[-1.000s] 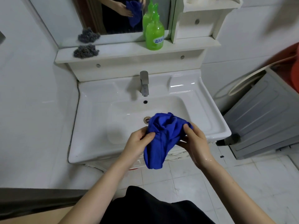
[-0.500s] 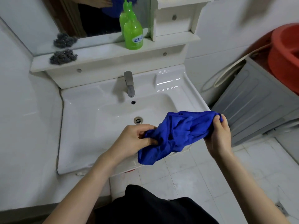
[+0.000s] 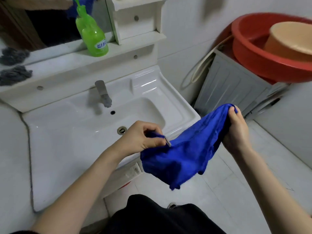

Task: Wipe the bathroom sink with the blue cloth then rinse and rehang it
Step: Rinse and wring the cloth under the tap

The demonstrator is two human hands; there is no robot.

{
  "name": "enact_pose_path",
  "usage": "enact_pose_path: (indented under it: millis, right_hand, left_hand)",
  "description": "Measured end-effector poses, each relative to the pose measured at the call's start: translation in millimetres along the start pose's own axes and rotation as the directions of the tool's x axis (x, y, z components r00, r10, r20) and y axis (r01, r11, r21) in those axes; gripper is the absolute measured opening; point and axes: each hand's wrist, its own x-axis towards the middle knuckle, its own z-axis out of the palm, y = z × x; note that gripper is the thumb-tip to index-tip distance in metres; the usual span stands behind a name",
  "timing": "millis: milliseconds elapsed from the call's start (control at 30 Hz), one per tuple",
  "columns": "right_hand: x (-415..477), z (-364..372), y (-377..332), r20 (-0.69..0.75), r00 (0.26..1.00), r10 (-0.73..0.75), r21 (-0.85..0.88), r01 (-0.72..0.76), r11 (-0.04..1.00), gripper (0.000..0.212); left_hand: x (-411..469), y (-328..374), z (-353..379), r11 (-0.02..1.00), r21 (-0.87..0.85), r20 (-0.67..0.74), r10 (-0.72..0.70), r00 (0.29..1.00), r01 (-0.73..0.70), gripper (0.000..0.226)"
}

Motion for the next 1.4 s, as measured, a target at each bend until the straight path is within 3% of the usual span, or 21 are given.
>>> enact_pose_path:
  millis: [133, 300, 400, 467, 533, 700, 833, 933, 1000, 1167, 1300, 1400]
  right_hand:
    - [-5, -16, -3, 0.09, 0.996, -0.008, -0.056, 0.013, 0.998, 0.031]
    - [-21, -42, -1, 0.189, 0.979, -0.071, -0.329, 0.131, 0.935, 0.015]
    - [-32, -53, -3, 0.27, 0.955, -0.125, -0.658, 0.278, 0.7, 0.009]
    - [-32, -57, -1, 0.284, 0.951, -0.123, -0.763, 0.302, 0.572, 0.015]
    - [-29, -63, 2, 0.269, 0.952, -0.147, -0.804, 0.306, 0.509, 0.018]
    - [-33, -78, -2, 0.154, 0.971, -0.183, -0.754, 0.235, 0.613, 0.022]
    - [-49, -78, -11, 0.145, 0.937, -0.319, -0.826, 0.292, 0.482, 0.013]
    - [-55, -82, -21, 0.126, 0.908, -0.4, -0.829, 0.318, 0.46, 0.015]
    - [-56, -90, -27, 0.087, 0.901, -0.425, -0.802, 0.317, 0.507, 0.014]
    - [-52, -130, -28, 0.026, 0.964, -0.264, -0.733, 0.198, 0.65, 0.014]
    - [-28, -162, -35, 0.038, 0.974, -0.223, -0.817, 0.159, 0.554, 0.018]
    - [-2, -174, -51, 0.011, 0.962, -0.272, -0.81, 0.168, 0.562, 0.017]
  left_hand:
    - [15, -3, -2, 1.0, -0.009, -0.305, 0.012, 0.952, -0.016, 0.018]
    - [18, -7, 8, 0.999, -0.03, -0.448, -0.001, 0.894, -0.014, 0.019]
    - [20, 2, 16, 0.995, -0.039, -0.471, 0.067, 0.879, -0.096, 0.019]
    - [24, 10, 22, 0.99, -0.001, -0.475, 0.122, 0.871, -0.139, 0.018]
    - [30, 15, 26, 0.983, 0.045, -0.471, 0.177, 0.864, -0.177, 0.017]
    - [39, 14, 35, 0.975, 0.119, -0.399, 0.22, 0.89, -0.187, 0.016]
    - [45, 16, 48, 0.977, 0.095, -0.375, 0.214, 0.902, -0.192, 0.016]
    - [53, 27, 55, 0.981, 0.05, -0.383, 0.193, 0.903, -0.189, 0.019]
    - [59, 32, 65, 0.985, 0.031, -0.384, 0.168, 0.908, -0.169, 0.02]
    - [80, 13, 101, 0.995, 0.003, -0.37, 0.096, 0.924, -0.103, 0.017]
    - [106, 2, 130, 0.999, 0.016, -0.324, 0.048, 0.945, -0.045, 0.018]
    - [136, 10, 143, 0.999, -0.021, -0.317, 0.029, 0.948, -0.038, 0.018]
